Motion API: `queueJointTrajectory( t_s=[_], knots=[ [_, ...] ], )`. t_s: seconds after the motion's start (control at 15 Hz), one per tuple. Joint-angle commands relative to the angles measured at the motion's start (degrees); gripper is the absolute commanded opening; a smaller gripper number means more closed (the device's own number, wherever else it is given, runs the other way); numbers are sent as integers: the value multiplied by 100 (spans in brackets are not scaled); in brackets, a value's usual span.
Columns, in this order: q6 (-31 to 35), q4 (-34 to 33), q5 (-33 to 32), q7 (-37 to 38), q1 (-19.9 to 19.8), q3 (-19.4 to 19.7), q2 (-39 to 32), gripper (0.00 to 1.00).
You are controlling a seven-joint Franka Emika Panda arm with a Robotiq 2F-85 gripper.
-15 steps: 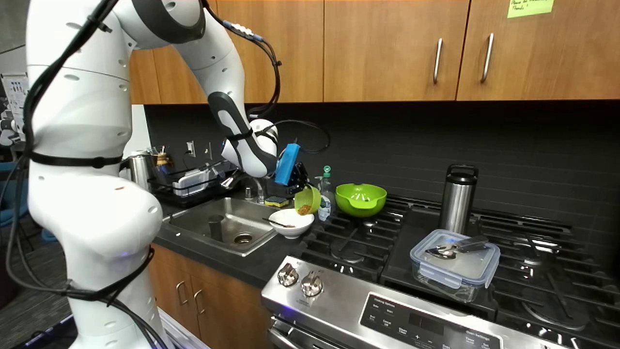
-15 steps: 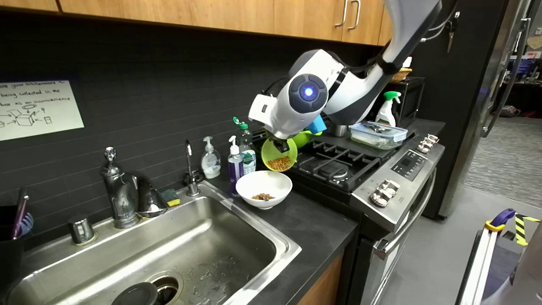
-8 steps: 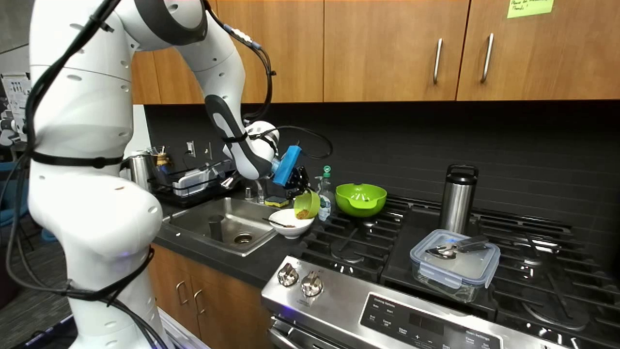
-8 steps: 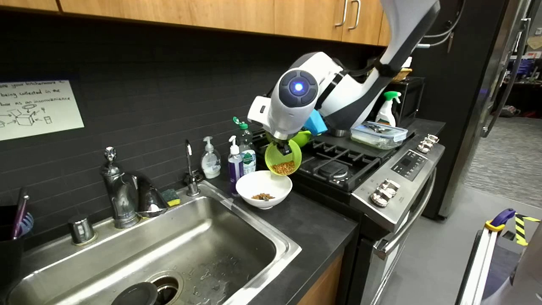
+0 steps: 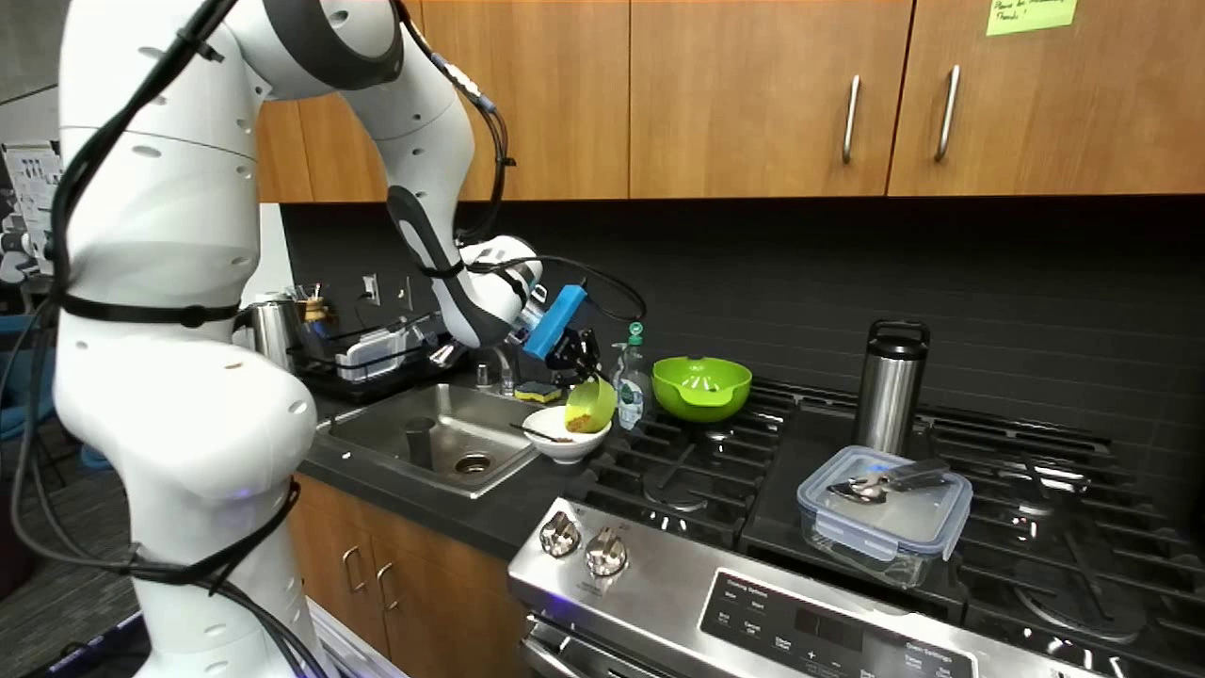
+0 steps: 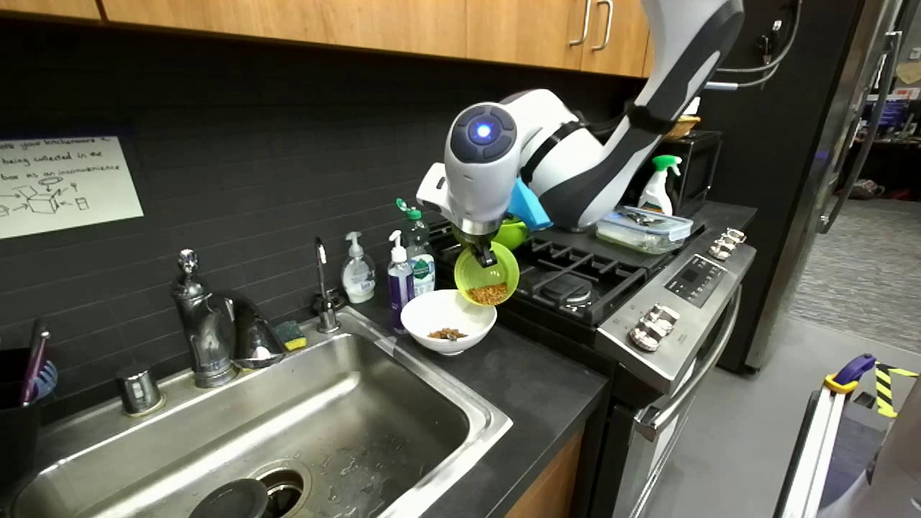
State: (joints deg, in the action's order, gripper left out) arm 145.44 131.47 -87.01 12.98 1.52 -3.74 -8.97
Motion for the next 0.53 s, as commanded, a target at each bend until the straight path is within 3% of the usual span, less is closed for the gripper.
queueJointTrajectory(
  t_s=[0.0, 0.47],
  knots=[
    [-102, -90, 560, -437, 19, 0, 33, 1],
    [-248, -250, 1606, -1065, 7, 19, -24, 1]
  ],
)
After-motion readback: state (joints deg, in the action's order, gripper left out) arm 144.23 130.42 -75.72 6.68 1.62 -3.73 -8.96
